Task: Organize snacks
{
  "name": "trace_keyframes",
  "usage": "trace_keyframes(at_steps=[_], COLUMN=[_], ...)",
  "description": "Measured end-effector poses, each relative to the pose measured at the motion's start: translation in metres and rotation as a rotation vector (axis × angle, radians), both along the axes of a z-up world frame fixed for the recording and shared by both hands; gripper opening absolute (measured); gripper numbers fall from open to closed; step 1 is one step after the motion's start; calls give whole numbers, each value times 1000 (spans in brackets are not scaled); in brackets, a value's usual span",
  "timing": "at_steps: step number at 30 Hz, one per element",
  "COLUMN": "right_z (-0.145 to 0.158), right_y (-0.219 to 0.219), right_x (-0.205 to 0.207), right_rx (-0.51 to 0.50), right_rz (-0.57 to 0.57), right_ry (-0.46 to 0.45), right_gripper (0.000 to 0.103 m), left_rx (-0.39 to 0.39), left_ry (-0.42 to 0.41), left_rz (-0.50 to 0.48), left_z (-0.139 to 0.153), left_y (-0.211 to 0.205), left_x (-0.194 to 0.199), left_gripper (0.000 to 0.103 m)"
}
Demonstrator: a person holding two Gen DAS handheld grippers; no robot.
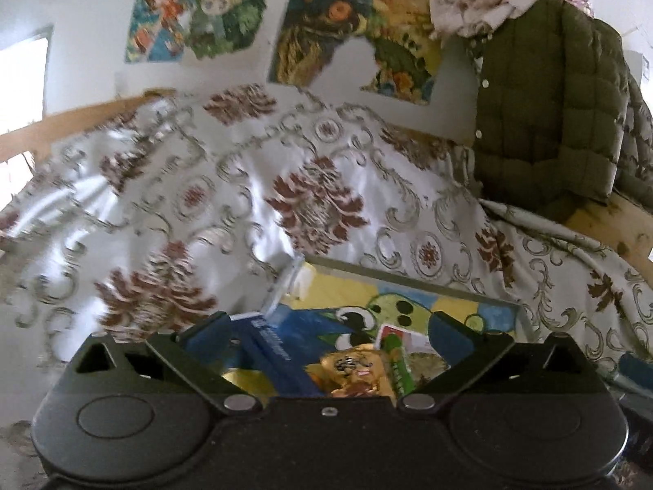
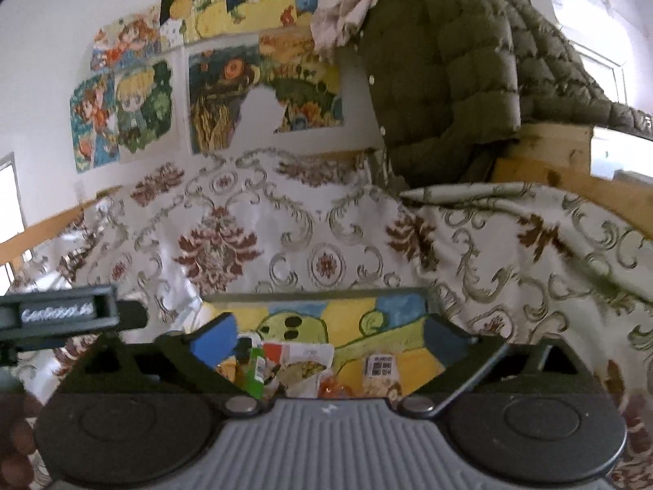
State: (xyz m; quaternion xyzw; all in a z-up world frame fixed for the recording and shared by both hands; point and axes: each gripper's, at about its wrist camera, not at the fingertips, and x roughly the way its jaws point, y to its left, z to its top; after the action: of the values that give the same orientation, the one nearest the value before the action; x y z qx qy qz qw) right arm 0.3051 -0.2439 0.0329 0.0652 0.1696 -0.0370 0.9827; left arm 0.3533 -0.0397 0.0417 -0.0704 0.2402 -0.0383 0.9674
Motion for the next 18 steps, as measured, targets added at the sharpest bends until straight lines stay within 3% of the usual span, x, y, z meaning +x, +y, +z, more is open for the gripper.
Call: trace_keyframes(at_steps=[7, 12, 18], right_z=[26, 30, 28], right_y=[4, 5, 1], right_x=[-41, -79, -123], right_rx=[-32, -32, -35], right_rz=[2, -1, -9], right_ry=[-44, -53, -56], right_gripper=[103, 103, 103], left_rx=[113, 125, 108], left_ry=[-95, -145, -132], left_rz=[19, 39, 45], left_z=[20, 20, 13], left_y=[7, 15, 22], left_x=[-69, -123, -169], left_gripper=[102, 102, 102])
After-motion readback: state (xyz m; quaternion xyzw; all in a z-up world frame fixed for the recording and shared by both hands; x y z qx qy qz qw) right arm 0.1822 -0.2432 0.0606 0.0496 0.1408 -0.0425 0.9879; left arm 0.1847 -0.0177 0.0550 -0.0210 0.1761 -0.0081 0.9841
